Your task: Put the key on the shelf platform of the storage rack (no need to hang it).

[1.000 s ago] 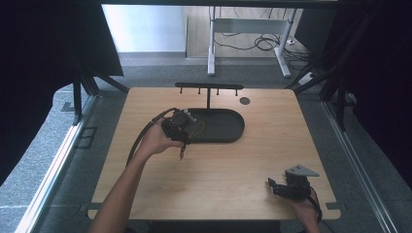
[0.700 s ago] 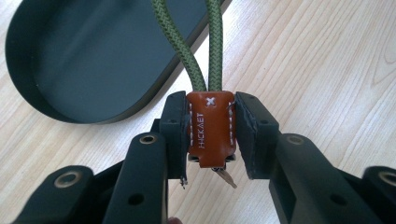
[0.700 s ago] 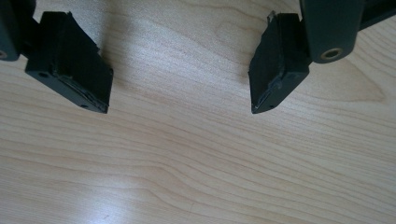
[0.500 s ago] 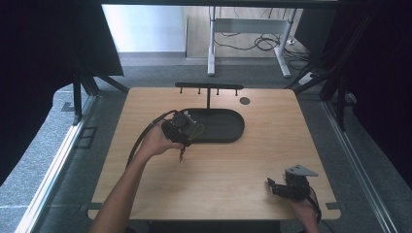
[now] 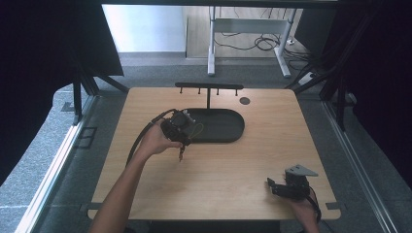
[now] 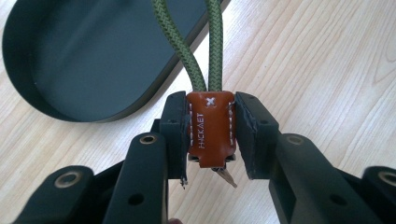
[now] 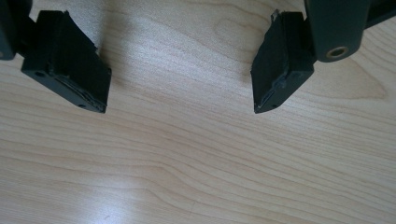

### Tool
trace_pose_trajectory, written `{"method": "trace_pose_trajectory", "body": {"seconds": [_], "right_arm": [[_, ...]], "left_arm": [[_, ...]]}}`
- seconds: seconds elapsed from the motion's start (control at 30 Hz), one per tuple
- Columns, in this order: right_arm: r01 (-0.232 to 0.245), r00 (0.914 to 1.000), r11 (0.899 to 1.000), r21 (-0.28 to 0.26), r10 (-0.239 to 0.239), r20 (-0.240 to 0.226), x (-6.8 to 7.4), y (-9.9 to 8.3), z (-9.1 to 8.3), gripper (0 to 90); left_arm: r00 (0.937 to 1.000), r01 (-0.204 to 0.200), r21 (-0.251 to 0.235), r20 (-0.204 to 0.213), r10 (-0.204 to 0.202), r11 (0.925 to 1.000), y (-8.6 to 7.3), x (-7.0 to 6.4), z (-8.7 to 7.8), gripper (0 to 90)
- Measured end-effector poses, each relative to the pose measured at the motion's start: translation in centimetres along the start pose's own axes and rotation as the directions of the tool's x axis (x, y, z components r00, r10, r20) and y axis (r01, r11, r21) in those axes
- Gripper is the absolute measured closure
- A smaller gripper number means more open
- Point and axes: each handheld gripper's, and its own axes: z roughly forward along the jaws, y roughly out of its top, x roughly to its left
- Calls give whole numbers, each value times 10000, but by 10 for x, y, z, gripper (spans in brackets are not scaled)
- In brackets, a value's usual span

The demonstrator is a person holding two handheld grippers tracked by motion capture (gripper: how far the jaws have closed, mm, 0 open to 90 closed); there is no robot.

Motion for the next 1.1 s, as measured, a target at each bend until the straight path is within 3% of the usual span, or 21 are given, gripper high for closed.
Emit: {"method": "trace_pose_trajectory", "body": {"seconds": [0.7,1.1], "right_arm": [[-16,10000,10000,1,16,-14,0,0,0,200],[-36,10000,10000,10,36,-15,0,0,0,198]], "left_arm": [[9998,-92,-157,-171,90,9998,17,8,-15,669],[9988,-225,47,-432,227,9997,36,16,-10,670]]}}
